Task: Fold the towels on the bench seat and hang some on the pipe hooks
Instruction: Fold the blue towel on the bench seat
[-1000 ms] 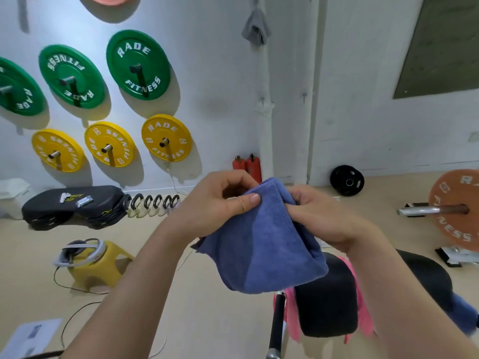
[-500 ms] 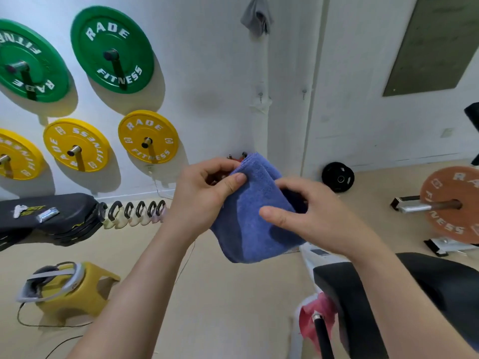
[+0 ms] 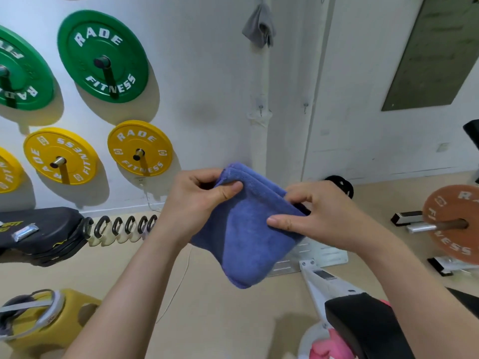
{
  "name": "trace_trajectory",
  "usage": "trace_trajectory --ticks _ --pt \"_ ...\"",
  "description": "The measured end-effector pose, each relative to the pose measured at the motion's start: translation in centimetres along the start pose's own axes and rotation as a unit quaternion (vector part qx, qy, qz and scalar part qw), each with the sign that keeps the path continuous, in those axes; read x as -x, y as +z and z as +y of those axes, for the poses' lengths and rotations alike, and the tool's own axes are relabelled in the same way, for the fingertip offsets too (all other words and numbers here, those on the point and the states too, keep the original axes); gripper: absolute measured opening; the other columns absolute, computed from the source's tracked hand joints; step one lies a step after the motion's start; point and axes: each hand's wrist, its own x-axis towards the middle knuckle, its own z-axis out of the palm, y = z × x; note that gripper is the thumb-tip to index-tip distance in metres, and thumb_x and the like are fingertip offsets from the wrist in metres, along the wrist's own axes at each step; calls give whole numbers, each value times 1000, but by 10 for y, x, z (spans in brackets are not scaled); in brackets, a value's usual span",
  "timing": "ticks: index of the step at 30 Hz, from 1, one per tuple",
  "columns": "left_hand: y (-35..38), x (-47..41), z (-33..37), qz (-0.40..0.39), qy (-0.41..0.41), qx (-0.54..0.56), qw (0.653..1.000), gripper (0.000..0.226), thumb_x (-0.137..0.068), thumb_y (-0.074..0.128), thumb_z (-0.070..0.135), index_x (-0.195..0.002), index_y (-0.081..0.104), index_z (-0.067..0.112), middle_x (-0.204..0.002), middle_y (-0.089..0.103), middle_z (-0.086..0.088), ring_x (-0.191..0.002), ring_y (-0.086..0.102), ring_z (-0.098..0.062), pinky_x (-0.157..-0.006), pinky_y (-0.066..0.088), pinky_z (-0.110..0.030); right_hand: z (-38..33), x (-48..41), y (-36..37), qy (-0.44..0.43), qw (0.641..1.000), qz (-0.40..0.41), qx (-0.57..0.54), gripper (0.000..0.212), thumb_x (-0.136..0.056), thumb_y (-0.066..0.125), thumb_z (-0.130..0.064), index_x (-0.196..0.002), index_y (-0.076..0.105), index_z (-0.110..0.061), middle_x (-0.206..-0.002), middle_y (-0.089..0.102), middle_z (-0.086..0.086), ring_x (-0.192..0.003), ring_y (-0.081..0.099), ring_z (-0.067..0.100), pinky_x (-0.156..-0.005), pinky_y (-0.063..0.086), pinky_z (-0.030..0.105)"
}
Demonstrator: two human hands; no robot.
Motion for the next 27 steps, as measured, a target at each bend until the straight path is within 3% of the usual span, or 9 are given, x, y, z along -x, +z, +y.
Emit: trace_trajectory --ticks 3,5,8,12,16,20,22,24,27 --pt "-10 -40 -25 47 -50 21 997 7 -72 77 18 -79 77 21 -81 75 0 -80 70 -15 -76 55 -31 33 -32 -14 37 998 -54 -1 28 -67 71 -54 -64 68 -27 -62 61 3 -61 56 22 -64 48 43" --pt "-7 -80 -42 54 -76 33 995 7 -72 77 20 -79 77 19 -82 75 -2 -81 70 -20 -78 54 -37 56 -61 -24 51 997 -62 -7 28 -67 72 -52 -68 71 -24 -63 61 5 -56 51 18 -61 47 40" --pt "13 -127 -74 83 -95 60 990 8 -82 67 17 -78 73 16 -73 73 1 -70 65 -13 -65 51 -26 92 -101 -29 50 998 -17 -14 21 -70 77 -43 -61 68 -27 -59 62 -4 -49 46 2 -54 40 29" --pt "29 -191 -98 79 -134 86 984 19 -86 60 27 -76 73 18 -71 71 3 -67 64 -10 -60 49 -22 128 -151 -39 56 998 -15 -40 30 -71 80 -38 -57 62 -18 -58 56 0 -48 42 3 -52 34 15" --pt "31 -261 -109 89 -125 73 985 17 -84 64 27 -73 76 24 -73 73 6 -69 65 -7 -66 48 -24 153 -208 -55 39 991 -106 -74 33 -76 79 -31 -68 56 -8 -60 44 -9 -56 39 4 -55 32 17" --pt "32 -324 -130 103 -140 139 975 10 -78 68 22 -80 75 16 -81 74 -1 -78 67 -14 -73 51 -29 177 -256 -64 24 980 -150 -127 24 -79 77 -15 -76 55 -5 -66 49 -5 -55 46 1 -56 38 16" --pt "33 -356 -146 96 -155 179 967 18 -74 69 23 -88 74 13 -88 72 -5 -88 65 -21 -81 52 -34 187 -279 -64 34 976 -146 -156 15 -80 75 -7 -83 60 -6 -71 58 -1 -54 53 0 -56 42 14" --pt "31 -389 -163 76 -159 200 964 19 -81 65 18 -98 71 16 -98 71 -5 -93 65 -20 -86 52 -34 202 -304 -60 31 985 -118 -123 14 -80 74 -9 -91 67 -16 -80 64 -6 -65 60 4 -61 47 17" --pt "25 -435 -186 44 -159 201 966 21 -91 56 9 -108 66 16 -105 69 -7 -96 64 -19 -92 51 -35 218 -343 -55 35 996 -80 1 6 -81 73 -25 -86 69 -26 -82 63 -11 -79 60 6 -72 48 22"
